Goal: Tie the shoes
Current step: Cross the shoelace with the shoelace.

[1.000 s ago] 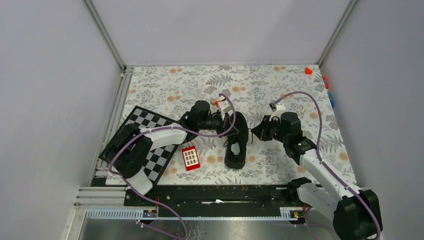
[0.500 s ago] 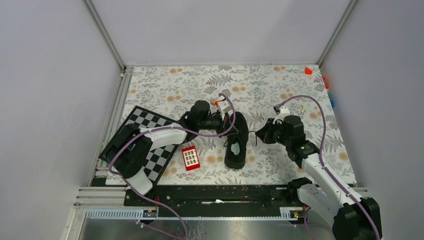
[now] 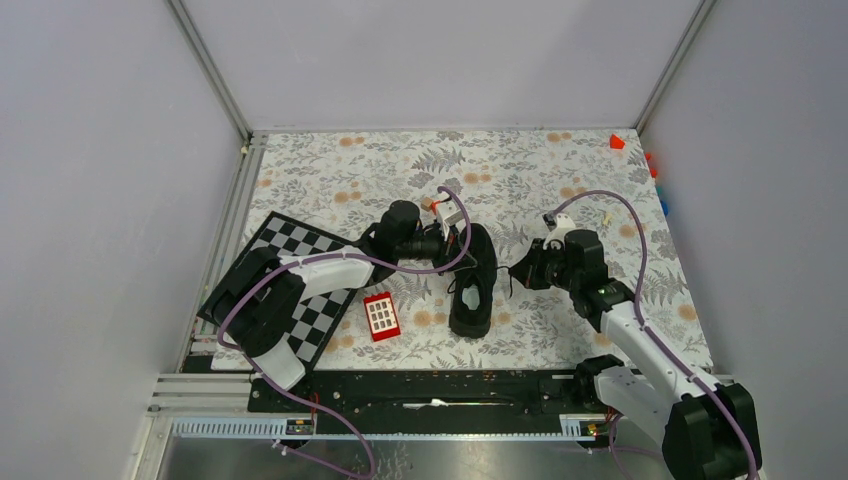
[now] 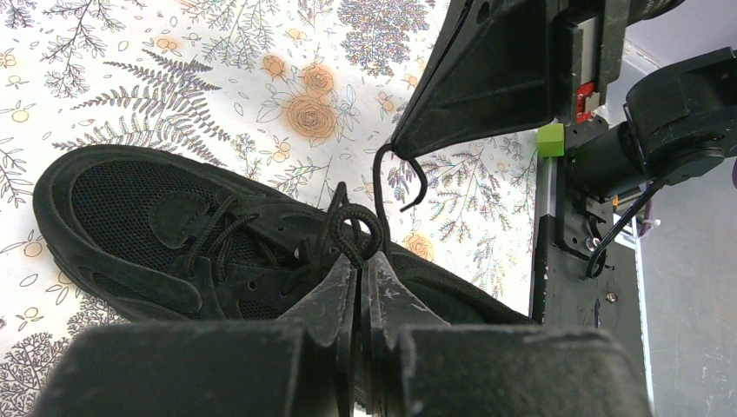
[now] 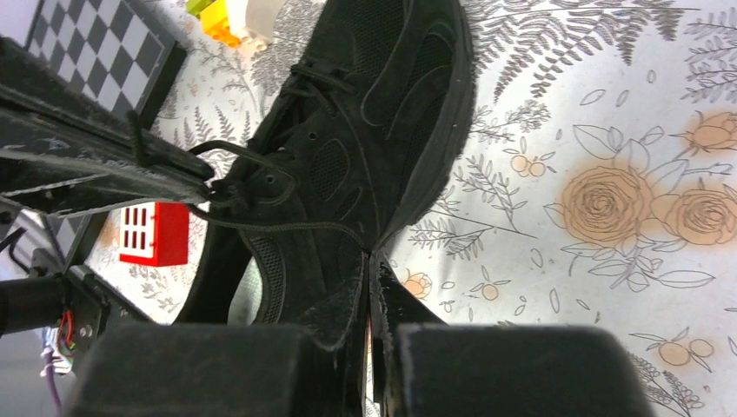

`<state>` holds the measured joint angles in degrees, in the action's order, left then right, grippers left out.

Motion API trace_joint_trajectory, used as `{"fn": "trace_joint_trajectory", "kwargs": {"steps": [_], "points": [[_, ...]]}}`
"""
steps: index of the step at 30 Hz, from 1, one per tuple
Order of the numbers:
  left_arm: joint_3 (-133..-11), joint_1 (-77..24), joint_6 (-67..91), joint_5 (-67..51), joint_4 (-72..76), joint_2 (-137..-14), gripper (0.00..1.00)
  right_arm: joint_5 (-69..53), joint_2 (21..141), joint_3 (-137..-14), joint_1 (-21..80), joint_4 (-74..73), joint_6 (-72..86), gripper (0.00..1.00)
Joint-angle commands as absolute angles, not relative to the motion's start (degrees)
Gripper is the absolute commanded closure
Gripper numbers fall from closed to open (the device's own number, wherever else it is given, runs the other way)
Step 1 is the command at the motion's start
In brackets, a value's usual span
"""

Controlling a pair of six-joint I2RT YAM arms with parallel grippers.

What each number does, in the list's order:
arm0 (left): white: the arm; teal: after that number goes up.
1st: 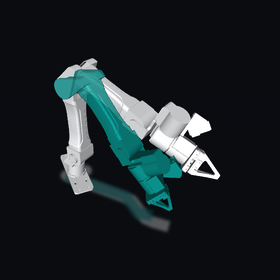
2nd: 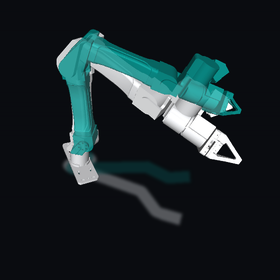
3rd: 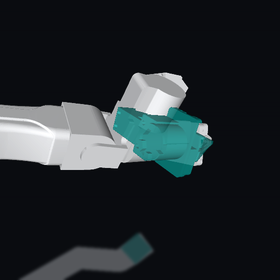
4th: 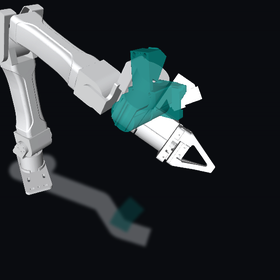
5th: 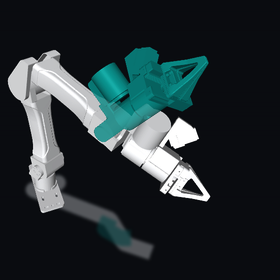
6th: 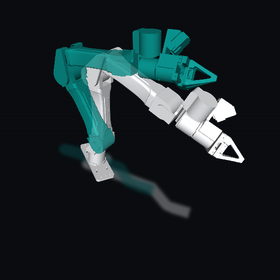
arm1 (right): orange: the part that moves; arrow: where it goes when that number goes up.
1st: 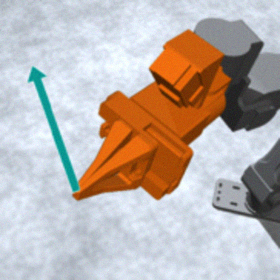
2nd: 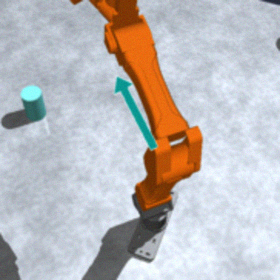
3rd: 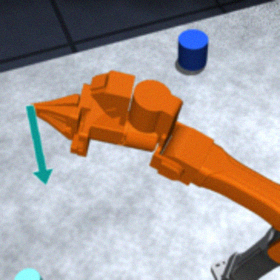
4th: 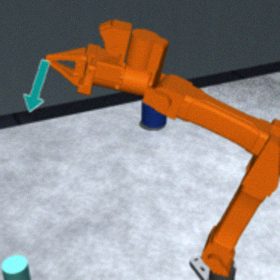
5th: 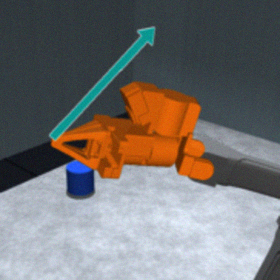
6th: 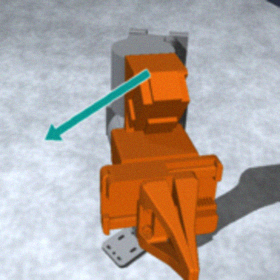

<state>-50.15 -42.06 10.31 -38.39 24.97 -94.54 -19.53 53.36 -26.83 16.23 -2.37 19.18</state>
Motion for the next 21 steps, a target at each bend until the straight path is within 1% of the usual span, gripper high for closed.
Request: {"fn": "trace_joint_trajectory", "kwargs": {"steps": [1,7,21], "points": [[-51.51,-42.34,9.23,-39.38,27.15,-92.60,1.00,-23.63,50.87,-29.18,15.83,1.39,18.11,1.00],[-51.50,-42.31,9.16,-39.57,27.21,-92.63,1.00,-22.59,49.79,-32.24,15.82,-1.55,16.62,1.00],[-51.47,-42.31,8.83,-40.24,26.69,-92.32,1.00,-20.80,56.72,-37.14,15.56,1.93,15.57,1.00]]}}
